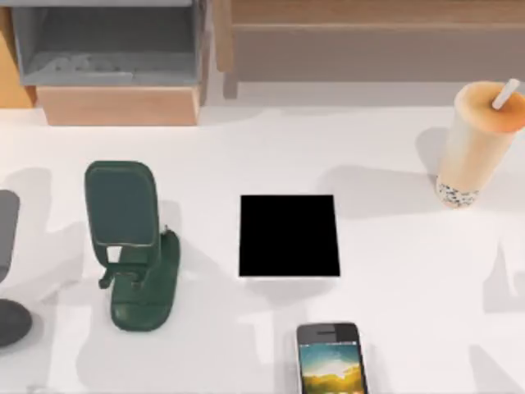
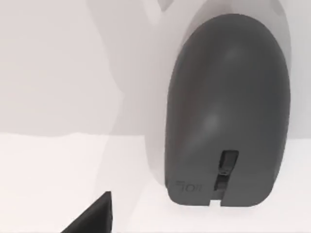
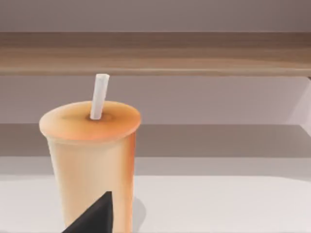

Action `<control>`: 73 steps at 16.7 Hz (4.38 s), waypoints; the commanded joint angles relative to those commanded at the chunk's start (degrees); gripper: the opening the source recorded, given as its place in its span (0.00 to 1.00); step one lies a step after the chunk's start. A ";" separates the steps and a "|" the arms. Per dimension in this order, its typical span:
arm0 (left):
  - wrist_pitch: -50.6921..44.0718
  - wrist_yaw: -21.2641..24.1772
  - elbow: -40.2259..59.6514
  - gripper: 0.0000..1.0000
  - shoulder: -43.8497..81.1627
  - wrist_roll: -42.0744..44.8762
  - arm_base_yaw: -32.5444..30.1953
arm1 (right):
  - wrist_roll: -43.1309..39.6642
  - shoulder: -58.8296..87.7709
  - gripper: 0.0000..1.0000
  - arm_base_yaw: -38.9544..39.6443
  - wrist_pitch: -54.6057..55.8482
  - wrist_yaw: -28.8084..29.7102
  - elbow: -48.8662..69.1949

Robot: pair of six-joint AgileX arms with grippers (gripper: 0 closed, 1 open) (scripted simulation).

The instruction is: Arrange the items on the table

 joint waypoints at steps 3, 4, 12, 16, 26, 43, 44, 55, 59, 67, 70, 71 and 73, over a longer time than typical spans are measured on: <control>-0.25 0.00 0.23 1.00 0.36 0.38 0.03 | 0.00 0.00 1.00 0.00 0.00 0.00 0.00; -0.25 0.00 0.23 1.00 0.36 0.38 0.03 | 0.00 0.00 1.00 0.00 0.00 0.00 0.00; 11.36 0.00 -6.28 1.00 5.42 0.51 0.08 | 0.00 0.00 1.00 0.00 0.00 0.00 0.00; 21.15 0.00 -11.46 1.00 9.75 0.78 0.27 | 0.00 0.00 1.00 0.00 0.00 0.00 0.00; 22.82 0.00 -12.55 0.70 10.65 0.83 0.31 | 0.00 0.00 1.00 0.00 0.00 0.00 0.00; 22.82 0.00 -12.55 0.00 10.65 0.83 0.31 | 0.00 0.00 1.00 0.00 0.00 0.00 0.00; 20.05 -0.04 -11.65 0.00 8.58 -0.11 0.20 | 0.00 0.00 1.00 0.00 0.00 0.00 0.00; -1.84 -0.02 1.60 0.00 0.46 -0.11 -0.09 | 0.00 0.00 1.00 0.00 0.00 0.00 0.00; -5.13 -0.04 3.76 0.00 -1.20 -0.49 -0.03 | 0.00 0.00 1.00 0.00 0.00 0.00 0.00; -6.42 -1.06 9.81 0.00 1.44 5.36 -1.75 | 0.00 0.00 1.00 0.00 0.00 0.00 0.00; -8.47 -2.22 20.77 0.00 6.44 14.36 -5.53 | 0.00 0.00 1.00 0.00 0.00 0.00 0.00; -9.17 -2.54 25.48 0.00 8.82 17.85 -7.35 | 0.00 0.00 1.00 0.00 0.00 0.00 0.00; -10.43 -2.97 35.40 0.00 14.54 25.09 -11.86 | 0.00 0.00 1.00 0.00 0.00 0.00 0.00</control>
